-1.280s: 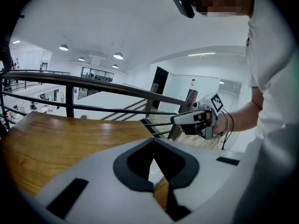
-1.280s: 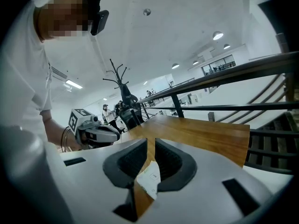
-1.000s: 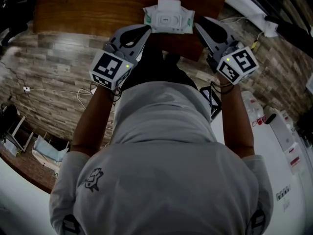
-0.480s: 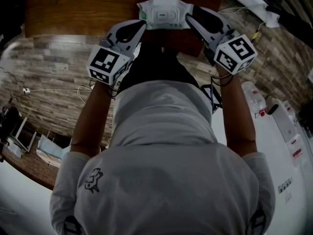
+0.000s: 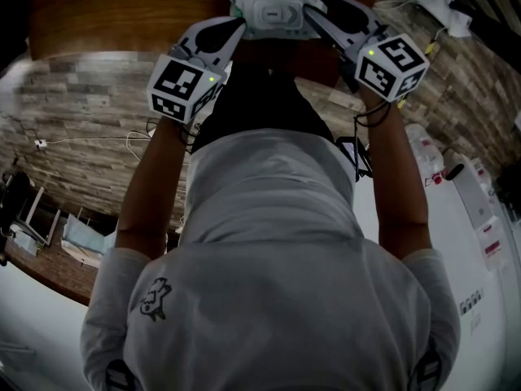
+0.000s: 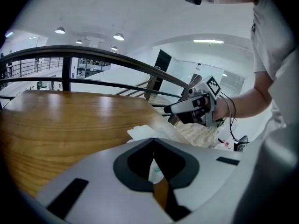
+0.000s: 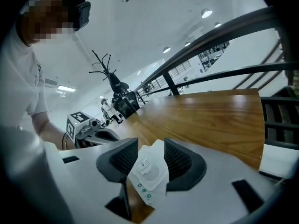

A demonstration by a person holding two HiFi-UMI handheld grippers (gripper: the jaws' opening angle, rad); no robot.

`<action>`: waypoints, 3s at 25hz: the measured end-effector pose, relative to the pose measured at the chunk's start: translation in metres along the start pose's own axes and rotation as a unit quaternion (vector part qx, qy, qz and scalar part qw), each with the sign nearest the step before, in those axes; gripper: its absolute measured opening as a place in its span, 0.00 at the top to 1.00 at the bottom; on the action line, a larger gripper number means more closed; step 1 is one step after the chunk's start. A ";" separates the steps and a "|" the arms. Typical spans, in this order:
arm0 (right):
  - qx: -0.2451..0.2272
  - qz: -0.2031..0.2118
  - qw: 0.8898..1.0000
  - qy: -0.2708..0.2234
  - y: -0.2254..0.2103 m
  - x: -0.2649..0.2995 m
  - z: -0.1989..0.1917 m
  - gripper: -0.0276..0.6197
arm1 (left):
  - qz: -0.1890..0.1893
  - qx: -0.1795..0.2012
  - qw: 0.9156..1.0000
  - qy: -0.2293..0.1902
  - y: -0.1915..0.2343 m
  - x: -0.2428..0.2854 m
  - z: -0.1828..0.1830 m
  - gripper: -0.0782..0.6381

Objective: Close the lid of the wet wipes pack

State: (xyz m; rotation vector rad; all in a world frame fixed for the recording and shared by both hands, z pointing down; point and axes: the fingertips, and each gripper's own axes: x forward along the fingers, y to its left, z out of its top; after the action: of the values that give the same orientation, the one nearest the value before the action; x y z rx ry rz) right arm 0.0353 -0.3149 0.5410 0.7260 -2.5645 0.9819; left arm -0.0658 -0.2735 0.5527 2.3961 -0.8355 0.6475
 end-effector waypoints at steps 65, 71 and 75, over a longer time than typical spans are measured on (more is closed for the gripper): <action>0.050 0.006 0.996 0.078 -0.048 0.064 -0.026 0.67 | -0.011 -0.029 0.996 0.078 0.033 0.054 -0.050 0.87; 0.043 0.003 0.997 0.066 -0.039 0.058 -0.016 0.67 | -0.007 -0.034 0.996 0.076 0.032 0.053 -0.049 0.87; 0.045 0.002 0.997 0.060 -0.034 0.054 -0.012 0.67 | -0.003 -0.035 0.997 0.074 0.033 0.054 -0.050 0.87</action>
State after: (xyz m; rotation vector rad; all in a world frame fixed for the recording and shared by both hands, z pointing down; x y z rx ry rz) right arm 0.0101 -0.3470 0.5919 0.6638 -2.4332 1.1124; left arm -0.0632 -0.2883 0.6314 2.2554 -0.7740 0.7701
